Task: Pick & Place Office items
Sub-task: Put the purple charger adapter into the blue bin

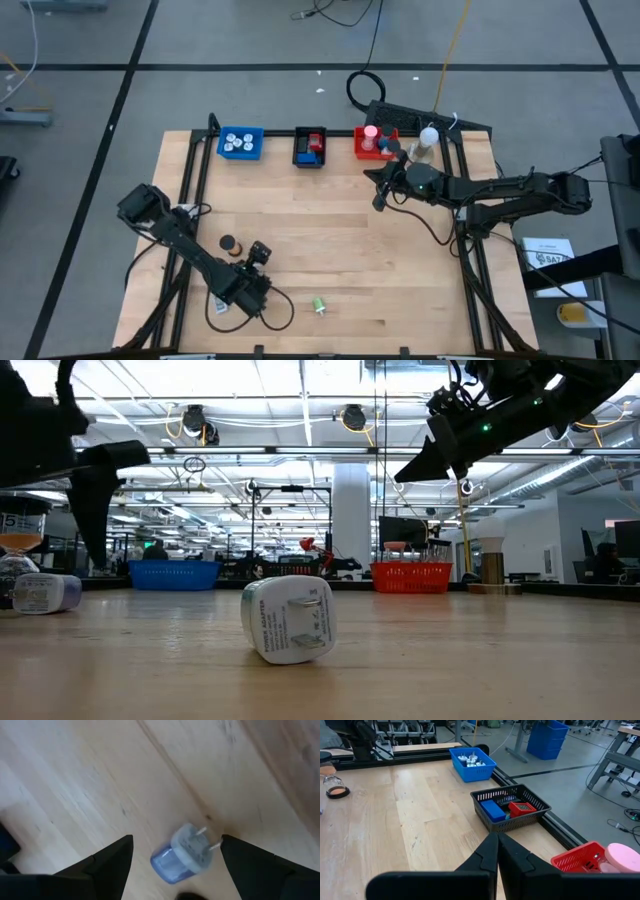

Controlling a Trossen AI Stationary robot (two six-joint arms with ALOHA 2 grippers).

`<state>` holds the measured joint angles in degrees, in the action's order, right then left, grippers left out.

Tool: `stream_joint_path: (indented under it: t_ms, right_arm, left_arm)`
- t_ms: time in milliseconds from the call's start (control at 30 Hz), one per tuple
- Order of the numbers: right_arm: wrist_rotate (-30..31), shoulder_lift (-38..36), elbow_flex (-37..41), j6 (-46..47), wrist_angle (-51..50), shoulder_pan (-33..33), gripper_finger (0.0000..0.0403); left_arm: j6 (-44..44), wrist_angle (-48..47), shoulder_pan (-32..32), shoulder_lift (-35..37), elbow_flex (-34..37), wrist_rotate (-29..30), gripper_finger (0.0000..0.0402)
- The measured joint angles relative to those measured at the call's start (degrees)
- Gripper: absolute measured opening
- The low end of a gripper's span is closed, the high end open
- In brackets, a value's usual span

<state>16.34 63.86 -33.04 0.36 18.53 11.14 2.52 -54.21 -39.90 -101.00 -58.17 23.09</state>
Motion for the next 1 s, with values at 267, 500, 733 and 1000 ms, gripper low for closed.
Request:
stream_joint_path:
  t_ms: [267, 500, 733, 1000]
  right_arm:
    - [0.0, 0.0, 0.0, 0.0, 0.0, 0.0, 0.0]
    - [0.0, 0.0, 0.0, 0.0, 0.0, 0.0, 0.0]
    - [0.0, 0.0, 0.0, 0.0, 0.0, 0.0, 0.0]
    - [0.0, 0.0, 0.0, 0.0, 0.0, 0.0, 0.0]
  left_arm:
    - [-1.3, -4.6, 0.0, -0.4, 0.0, -0.6, 0.0307]
    - [-3.2, -1.4, 0.0, -0.4, 0.0, -0.6, 0.0257]
    - [-3.8, -1.2, 0.1, -0.4, 0.0, -0.6, 0.0191]
    - [-5.0, -1.9, 0.1, -0.4, 0.0, -0.5, 0.0175]
